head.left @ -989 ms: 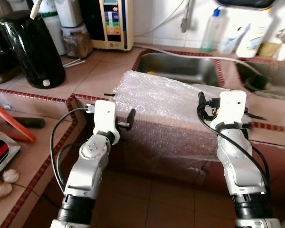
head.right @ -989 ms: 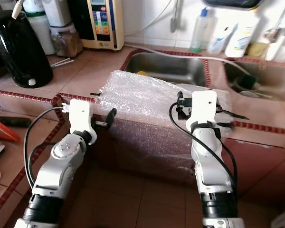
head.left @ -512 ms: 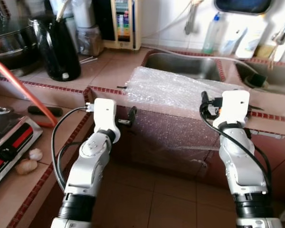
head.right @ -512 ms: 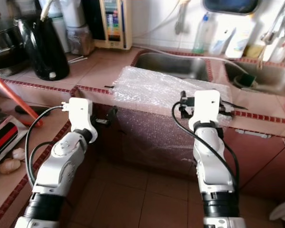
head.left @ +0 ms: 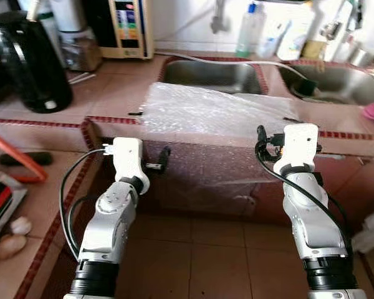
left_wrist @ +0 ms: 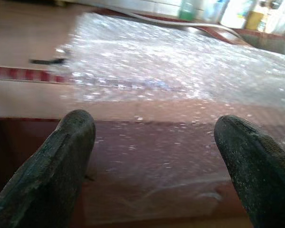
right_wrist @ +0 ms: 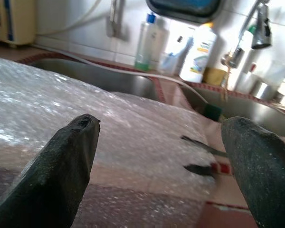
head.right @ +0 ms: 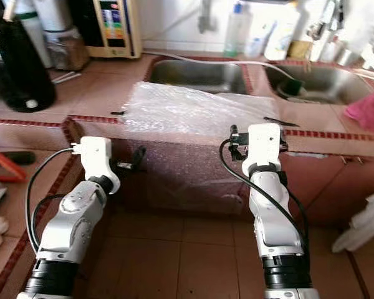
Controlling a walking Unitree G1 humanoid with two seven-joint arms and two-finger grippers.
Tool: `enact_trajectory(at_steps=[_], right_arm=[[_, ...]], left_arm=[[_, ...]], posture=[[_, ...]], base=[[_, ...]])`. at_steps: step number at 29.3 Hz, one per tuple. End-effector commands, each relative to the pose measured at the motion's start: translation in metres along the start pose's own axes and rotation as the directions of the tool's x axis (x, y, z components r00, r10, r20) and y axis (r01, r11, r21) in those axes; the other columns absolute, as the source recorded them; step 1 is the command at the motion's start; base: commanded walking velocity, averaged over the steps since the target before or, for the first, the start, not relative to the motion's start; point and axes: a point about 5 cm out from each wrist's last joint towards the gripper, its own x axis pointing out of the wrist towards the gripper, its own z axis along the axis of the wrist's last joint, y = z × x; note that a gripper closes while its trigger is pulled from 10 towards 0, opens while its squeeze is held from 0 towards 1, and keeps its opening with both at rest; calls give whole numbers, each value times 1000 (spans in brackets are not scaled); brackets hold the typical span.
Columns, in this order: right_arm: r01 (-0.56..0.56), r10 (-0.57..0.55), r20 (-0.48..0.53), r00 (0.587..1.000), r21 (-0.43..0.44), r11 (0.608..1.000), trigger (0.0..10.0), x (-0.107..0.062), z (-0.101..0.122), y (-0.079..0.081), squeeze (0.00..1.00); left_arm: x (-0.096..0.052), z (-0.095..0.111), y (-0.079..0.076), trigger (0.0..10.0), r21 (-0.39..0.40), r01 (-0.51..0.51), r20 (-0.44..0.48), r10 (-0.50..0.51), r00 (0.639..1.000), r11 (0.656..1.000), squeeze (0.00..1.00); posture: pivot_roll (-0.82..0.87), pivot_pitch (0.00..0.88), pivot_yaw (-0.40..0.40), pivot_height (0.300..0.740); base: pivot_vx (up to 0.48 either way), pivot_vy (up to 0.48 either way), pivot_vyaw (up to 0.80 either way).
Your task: Kitchen organization
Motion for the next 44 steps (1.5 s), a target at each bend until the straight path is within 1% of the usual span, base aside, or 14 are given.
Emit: enact_trajectory(at_steps=[1, 6, 14, 44], right_arm=[[-8, 8, -12, 1000, -1, 1000, 10000, -1, -2, 1, 0], [-10, 10, -15, 1000, -1, 1000, 10000, -1, -3, 1, 0], [-21, 21, -17, 1000, 0, 1000, 10000, -1, -4, 3, 0], [-5, 6, -27, 1000, 10, 1000, 10000, -2, -9, 5, 0]], left_arm=[[1, 1, 2, 10000, -5, -1, -6, 1, 1000, 1000, 0], [1, -1, 1, 10000, -11, 11, -10, -11, 1000, 1000, 0], [1, -1, 0, 10000, -8, 19, -16, -19, 1000, 1000, 0], [2, -5, 1, 10000, 0, 50, -52, -50, 997, 999, 0]], posture=[[17, 0, -10, 740], [17, 0, -12, 740], [22, 0, -14, 740], [27, 0, 8, 740]], base=[[0, 0, -800], [0, 0, -800], [0, 0, 0], [0, -271, 0]])
